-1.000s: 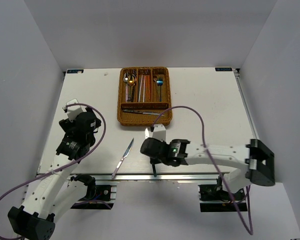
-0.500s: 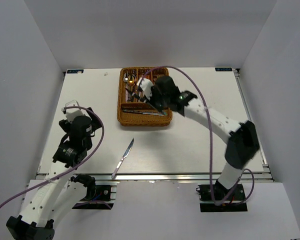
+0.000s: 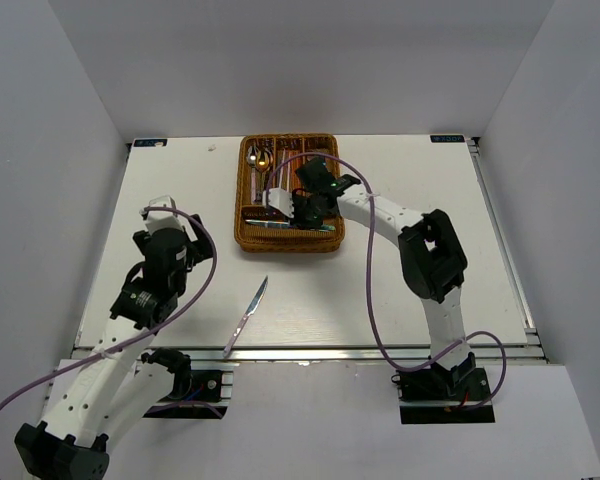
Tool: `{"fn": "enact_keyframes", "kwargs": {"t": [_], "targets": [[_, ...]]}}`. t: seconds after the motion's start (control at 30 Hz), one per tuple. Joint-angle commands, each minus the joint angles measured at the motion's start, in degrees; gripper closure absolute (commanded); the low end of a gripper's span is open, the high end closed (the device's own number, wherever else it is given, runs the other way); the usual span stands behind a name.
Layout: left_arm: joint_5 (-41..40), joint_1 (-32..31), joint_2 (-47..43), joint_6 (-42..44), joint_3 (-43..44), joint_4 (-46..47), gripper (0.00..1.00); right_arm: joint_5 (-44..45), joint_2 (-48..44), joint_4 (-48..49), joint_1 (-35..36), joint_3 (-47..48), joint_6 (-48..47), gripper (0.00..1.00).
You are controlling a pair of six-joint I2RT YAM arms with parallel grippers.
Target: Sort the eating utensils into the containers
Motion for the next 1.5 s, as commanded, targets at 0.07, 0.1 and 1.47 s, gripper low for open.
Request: {"fn": "enact_keyframes", "kwargs": {"t": [0.07,0.1,1.47], "targets": [[2.9,-0.1,0.7,1.2,-0.3,1.4,0.02,-2.9,-5.1,5.7,-2.0,-3.3,-1.3,0.62],[2.9,-0.1,0.7,1.3,-0.3,1.4,0.02,-2.9,-5.3,5.0,-2.2,-2.7,-0.6,0.13],[-27.6,9.3,-12.4,-8.4,-0.2,-4.2,0.02,58.8,6.2,-23.7,45.4,6.4,144.4,0.19]]}}
